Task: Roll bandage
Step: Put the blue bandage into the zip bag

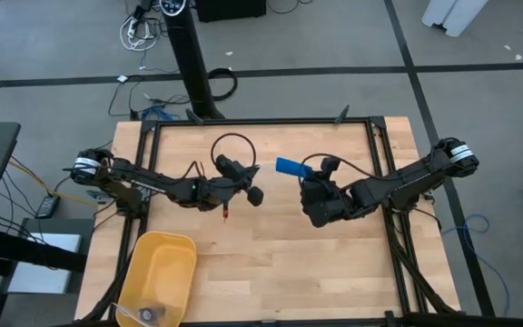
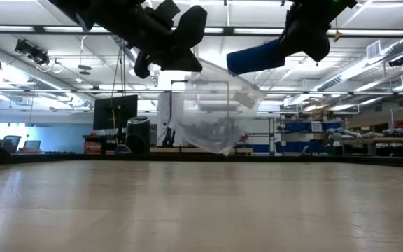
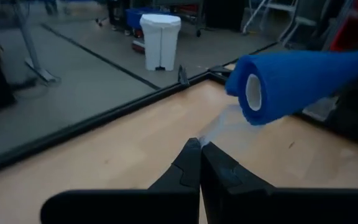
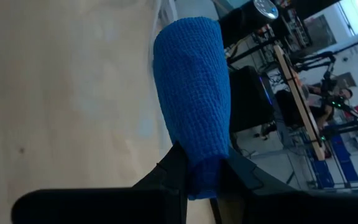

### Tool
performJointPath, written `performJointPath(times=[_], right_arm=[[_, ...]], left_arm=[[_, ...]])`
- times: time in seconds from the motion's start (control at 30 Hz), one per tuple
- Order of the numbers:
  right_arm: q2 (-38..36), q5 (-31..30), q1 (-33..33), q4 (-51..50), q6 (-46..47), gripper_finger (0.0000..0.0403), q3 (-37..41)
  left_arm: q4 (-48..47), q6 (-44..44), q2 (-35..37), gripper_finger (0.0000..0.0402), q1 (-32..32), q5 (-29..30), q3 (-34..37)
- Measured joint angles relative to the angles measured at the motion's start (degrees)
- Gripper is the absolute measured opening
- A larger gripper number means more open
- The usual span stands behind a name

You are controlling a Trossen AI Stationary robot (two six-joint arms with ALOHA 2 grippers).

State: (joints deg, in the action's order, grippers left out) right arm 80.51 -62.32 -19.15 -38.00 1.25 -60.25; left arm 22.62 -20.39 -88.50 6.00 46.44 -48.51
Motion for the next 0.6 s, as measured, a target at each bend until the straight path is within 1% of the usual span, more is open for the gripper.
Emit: performJointPath(times=[0.1, 0.23, 0.3, 0.43, 0.6], right_arm=[[0.0, -0.52, 0.04, -0.02, -0.13, 0.0054, 0.0], [0.0, -0.92, 0.46, 0.0, -1.25, 0.0054, 0.0], [0.0, -0.98, 1.03, 0.0, -1.48, 0.0054, 0.0], [0.0, -1.07, 1.73, 0.67, -3.51, 0.0054, 0.0], [0.0, -0.94, 1.77, 3.5, -9.81, 0.0054, 0.0]], left_arm=[[1.59, -3.87, -0.01, 0.0004, -0.08, -0.77, 1.03], [5.24, -6.55, -0.01, 0.0004, -0.06, -2.86, 2.03], [6.43, -6.89, -0.01, 0.0004, -0.06, -3.82, 2.04], [10.08, -5.81, -0.01, 0.0004, -0.07, -3.96, 2.05], [12.42, -5.56, -0.01, 0.0004, -1.41, -6.21, 2.05]])
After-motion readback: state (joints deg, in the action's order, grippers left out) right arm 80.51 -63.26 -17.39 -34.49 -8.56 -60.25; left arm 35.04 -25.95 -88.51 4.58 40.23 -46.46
